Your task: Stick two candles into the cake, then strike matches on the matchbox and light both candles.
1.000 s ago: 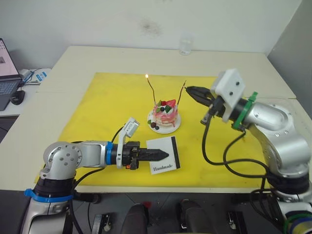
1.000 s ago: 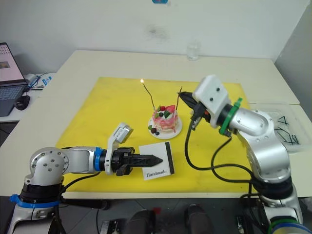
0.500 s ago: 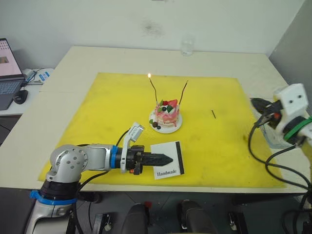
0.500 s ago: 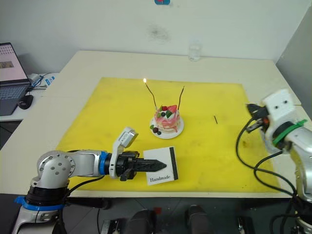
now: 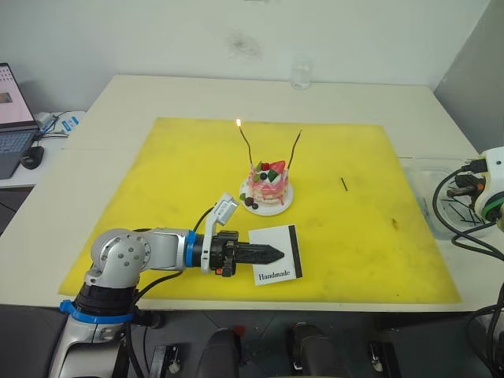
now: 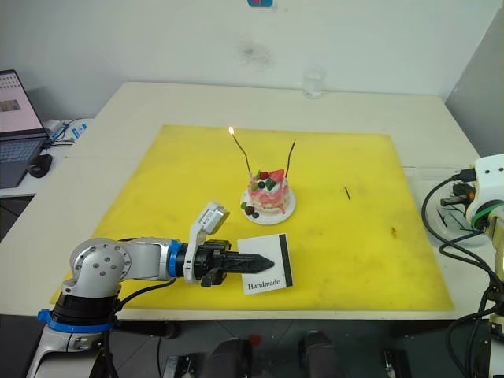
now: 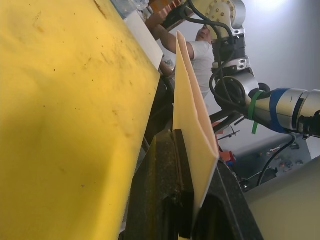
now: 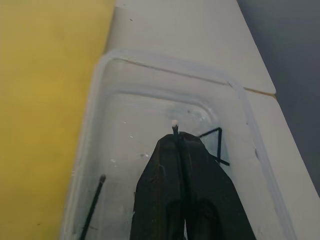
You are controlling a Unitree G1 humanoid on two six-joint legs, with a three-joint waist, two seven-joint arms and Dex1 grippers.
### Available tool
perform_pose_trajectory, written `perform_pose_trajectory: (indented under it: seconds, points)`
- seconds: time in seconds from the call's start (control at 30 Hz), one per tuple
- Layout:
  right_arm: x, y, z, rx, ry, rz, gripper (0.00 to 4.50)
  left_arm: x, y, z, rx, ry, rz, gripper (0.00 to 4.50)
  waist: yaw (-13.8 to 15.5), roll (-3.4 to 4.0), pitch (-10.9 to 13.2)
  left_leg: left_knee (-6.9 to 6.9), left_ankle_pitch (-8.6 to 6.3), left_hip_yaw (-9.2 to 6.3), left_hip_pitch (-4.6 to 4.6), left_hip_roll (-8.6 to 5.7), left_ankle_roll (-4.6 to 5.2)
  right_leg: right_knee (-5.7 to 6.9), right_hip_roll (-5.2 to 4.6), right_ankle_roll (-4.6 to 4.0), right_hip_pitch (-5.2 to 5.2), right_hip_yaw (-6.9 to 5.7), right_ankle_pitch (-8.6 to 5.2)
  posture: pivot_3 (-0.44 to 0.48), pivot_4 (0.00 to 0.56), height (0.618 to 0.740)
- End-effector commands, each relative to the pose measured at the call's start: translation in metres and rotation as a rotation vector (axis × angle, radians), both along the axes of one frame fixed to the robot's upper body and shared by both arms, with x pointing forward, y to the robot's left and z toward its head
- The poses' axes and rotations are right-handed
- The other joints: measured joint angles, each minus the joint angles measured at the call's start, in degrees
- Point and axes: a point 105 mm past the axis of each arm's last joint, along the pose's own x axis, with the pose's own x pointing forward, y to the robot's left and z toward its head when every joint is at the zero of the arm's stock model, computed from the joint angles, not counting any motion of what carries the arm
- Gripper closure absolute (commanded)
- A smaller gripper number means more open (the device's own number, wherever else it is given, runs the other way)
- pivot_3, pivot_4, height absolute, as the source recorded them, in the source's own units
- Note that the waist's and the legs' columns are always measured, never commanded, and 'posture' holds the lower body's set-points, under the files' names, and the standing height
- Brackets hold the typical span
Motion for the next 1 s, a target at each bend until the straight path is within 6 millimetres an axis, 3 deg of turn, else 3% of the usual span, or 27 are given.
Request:
perform_pose_trajectory:
  seconds: [0.03, 0.13, 0.33, 0.43, 0.57, 0.67, 0.87, 1.0]
  points:
    - [0.0, -0.012, 0.015, -0.048, -0.055, -0.032, 4.09, -0.001, 0.0, 0.007, -0.02, -0.023, -0.003, 4.5, 0.0, 0.01, 0.0, 0.0, 0.0, 0.02, 0.0, 0.0, 0.0, 0.0, 0.0, 0.0, 0.0, 0.02, 0.0, 0.0, 0.15, 0.74]
    - [-0.003, -0.016, 0.014, -0.051, -0.058, -0.045, 3.28, -0.002, 0.0, 0.008, -0.021, -0.02, -0.006, 4.5, 0.0, 0.01, 0.0, 0.01, 0.0, 0.02, 0.01, 0.0, 0.0, 0.01, 0.0, 0.01, 0.0, 0.02, 0.01, 0.0, 0.15, 0.74]
    - [-0.007, -0.02, 0.017, -0.07, -0.089, -0.067, 1.14, -0.004, 0.001, 0.008, -0.019, -0.014, -0.01, 4.5, 0.0, 0.01, 0.0, 0.01, 0.0, 0.01, 0.02, 0.0, 0.0, 0.04, 0.01, 0.01, 0.0, 0.02, 0.01, 0.0, 0.15, 0.74]
    - [-0.003, -0.004, 0.031, -0.057, -0.175, -0.006, 0.11, -0.004, 0.002, 0.009, -0.016, -0.011, -0.012, 4.5, -0.1, 0.02, 0.0, 0.02, 0.0, 0.01, 0.02, 0.0, 0.0, 0.04, 0.0, 0.02, 0.01, 0.01, 0.01, 0.0, 0.15, 0.74]
    - [0.009, 0.068, 0.043, 0.053, -0.279, 0.257, 0.05, -0.004, 0.004, 0.01, -0.006, -0.011, -0.014, 4.5, -0.7, 0.03, 0.0, 0.01, 0.0, -0.01, 0.06, 0.02, 0.0, 0.08, 0.06, 0.02, 0.01, 0.02, 0.01, 0.0, 0.15, 0.74]
    - [0.014, 0.113, 0.032, 0.123, -0.281, 0.38, 0.05, -0.003, 0.006, 0.011, 0.0, -0.011, -0.011, 4.5, -1.0, 0.04, 0.0, 0.01, 0.0, -0.11, 0.08, 0.07, 0.0, 0.11, 0.16, 0.0, 0.03, -0.04, 0.03, 0.0, 0.15, 0.74]
    - [0.026, 0.155, 0.0, 0.21, -0.273, 0.371, 0.05, -0.003, 0.01, 0.014, 0.011, -0.008, -0.007, 4.5, -0.9, 0.05, 0.0, 0.01, 0.0, -0.14, 0.02, 0.12, -0.01, 0.1, 0.09, -0.02, -0.01, -0.05, 0.04, 0.0, 0.15, 0.74]
    - [0.038, 0.168, -0.015, 0.233, -0.267, 0.346, 0.05, -0.004, 0.013, 0.013, 0.031, -0.007, -0.005, 4.5, -0.9, 0.05, 0.0, 0.03, 0.0, -0.05, 0.01, 0.11, -0.01, 0.06, -0.05, -0.01, 0.0, 0.02, 0.04, 0.0, 0.15, 0.74]
